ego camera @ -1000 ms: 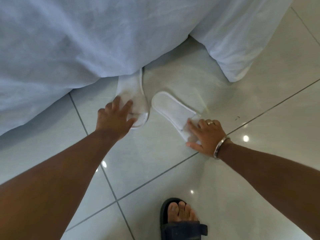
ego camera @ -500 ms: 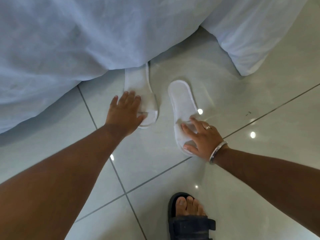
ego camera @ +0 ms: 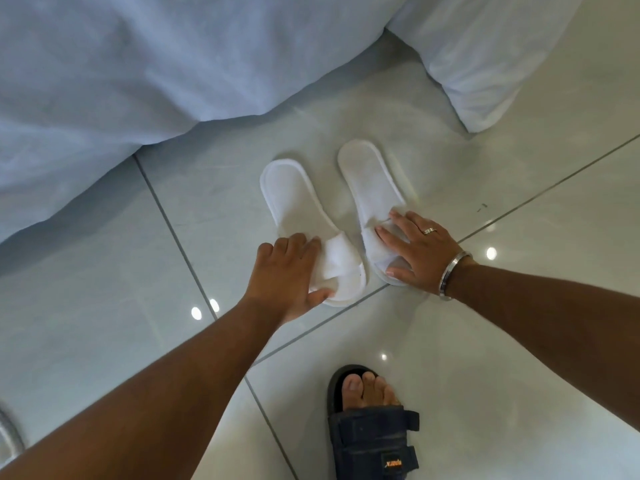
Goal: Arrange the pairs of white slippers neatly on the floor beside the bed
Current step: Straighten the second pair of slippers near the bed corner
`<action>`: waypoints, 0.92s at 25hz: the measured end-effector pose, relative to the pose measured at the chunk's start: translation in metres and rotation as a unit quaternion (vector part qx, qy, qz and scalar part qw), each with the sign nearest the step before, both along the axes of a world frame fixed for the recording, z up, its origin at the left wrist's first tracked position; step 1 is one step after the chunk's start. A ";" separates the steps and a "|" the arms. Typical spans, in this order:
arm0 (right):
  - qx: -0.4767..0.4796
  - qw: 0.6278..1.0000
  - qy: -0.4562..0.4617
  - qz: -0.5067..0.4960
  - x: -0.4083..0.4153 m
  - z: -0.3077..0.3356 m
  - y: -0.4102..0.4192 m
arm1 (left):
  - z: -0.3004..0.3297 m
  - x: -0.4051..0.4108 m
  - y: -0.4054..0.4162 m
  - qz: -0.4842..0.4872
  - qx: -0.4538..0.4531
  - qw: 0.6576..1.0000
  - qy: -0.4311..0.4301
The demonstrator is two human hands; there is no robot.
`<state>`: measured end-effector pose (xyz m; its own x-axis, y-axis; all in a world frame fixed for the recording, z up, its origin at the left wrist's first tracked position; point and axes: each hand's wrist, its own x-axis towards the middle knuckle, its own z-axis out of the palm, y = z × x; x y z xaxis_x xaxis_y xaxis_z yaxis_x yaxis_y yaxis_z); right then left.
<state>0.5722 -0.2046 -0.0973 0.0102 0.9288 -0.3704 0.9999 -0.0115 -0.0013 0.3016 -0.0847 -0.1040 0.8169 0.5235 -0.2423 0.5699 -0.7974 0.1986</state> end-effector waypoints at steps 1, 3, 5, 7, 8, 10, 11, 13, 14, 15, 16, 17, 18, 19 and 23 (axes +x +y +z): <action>-0.007 1.000 0.001 0.001 0.001 0.000 -0.001 | 0.000 0.004 -0.002 -0.007 0.001 1.000 0.000; -0.020 1.000 0.003 0.005 0.003 0.000 0.004 | -0.001 0.013 -0.004 -0.004 -0.003 1.000 -0.004; -0.032 0.999 0.003 0.013 0.007 0.000 0.007 | -0.001 0.017 -0.005 -0.002 -0.007 1.000 -0.004; -0.038 0.999 0.004 0.016 0.009 0.000 0.007 | -0.001 0.018 -0.006 -0.006 -0.003 1.000 -0.006; -0.037 0.999 0.007 0.013 0.009 -0.001 0.006 | -0.001 0.018 -0.007 -0.005 -0.001 1.000 -0.008; -0.030 0.999 0.017 0.004 0.006 -0.003 0.004 | -0.002 0.017 -0.010 -0.002 -0.002 1.000 -0.013; -0.028 0.999 0.021 0.002 0.004 -0.004 0.002 | -0.002 0.016 -0.011 -0.001 -0.005 1.000 -0.012; -0.024 1.000 0.018 0.003 0.001 -0.005 -0.001 | -0.001 0.015 -0.012 -0.002 -0.014 1.000 -0.009; -0.023 1.000 0.017 0.002 0.001 -0.006 -0.002 | -0.002 0.015 -0.012 -0.003 -0.016 1.000 -0.008; -0.022 1.000 0.017 0.001 0.001 -0.006 -0.002 | -0.002 0.015 -0.012 -0.004 -0.017 1.000 -0.008; -0.021 1.000 0.017 0.001 0.002 -0.007 -0.003 | -0.003 0.015 -0.012 -0.003 -0.017 1.000 -0.010; -0.022 1.000 0.014 0.004 0.002 -0.006 -0.002 | -0.003 0.016 -0.011 -0.002 -0.018 1.000 -0.015; -0.024 1.000 0.010 0.006 0.003 -0.006 -0.003 | -0.003 0.017 -0.011 0.000 -0.021 0.999 -0.025; -0.024 1.000 0.003 0.007 0.003 -0.005 -0.003 | -0.002 0.018 -0.010 0.002 -0.023 0.999 -0.041; 0.001 1.000 -0.015 -0.004 -0.004 -0.005 0.001 | -0.005 0.030 -0.009 0.021 -0.050 0.997 -0.048</action>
